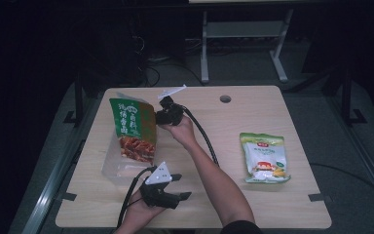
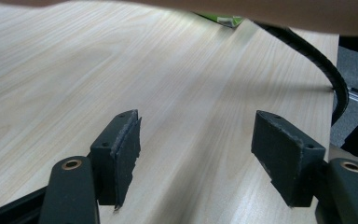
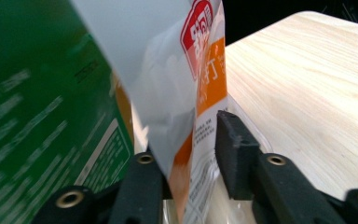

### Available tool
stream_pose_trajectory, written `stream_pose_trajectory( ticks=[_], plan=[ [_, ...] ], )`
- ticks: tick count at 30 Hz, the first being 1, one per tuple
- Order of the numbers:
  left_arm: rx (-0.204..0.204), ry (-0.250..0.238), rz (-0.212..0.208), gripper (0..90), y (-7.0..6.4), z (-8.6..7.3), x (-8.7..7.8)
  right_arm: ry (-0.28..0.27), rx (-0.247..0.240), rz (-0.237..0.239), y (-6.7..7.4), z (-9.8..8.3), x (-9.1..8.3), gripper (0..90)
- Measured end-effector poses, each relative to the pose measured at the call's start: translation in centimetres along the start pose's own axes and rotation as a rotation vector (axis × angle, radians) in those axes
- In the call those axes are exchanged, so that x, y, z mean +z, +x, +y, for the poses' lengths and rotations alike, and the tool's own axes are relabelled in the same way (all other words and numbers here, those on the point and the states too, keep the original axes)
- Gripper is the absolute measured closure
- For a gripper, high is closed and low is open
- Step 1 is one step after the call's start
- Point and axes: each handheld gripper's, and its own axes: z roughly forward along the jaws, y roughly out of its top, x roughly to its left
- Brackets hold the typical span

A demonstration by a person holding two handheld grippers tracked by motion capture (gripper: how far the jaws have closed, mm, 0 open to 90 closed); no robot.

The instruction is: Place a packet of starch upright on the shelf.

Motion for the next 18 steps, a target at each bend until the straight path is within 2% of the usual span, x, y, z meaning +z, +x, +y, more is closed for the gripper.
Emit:
stream_pose_trajectory(
  ticks=[9, 18],
  plan=[
    [-0.001, 0.003, 0.009, 30.6, 0.1, 0.0, 0.0, 0.003, -0.012, -0.029, 0.5, -0.4, -3.1, 60.9],
    [0.005, 0.015, 0.013, 30.0, 0.1, 0.0, 0.2, 0.009, -0.008, -0.064, 0.5, -1.4, -6.2, 57.6]
  ],
)
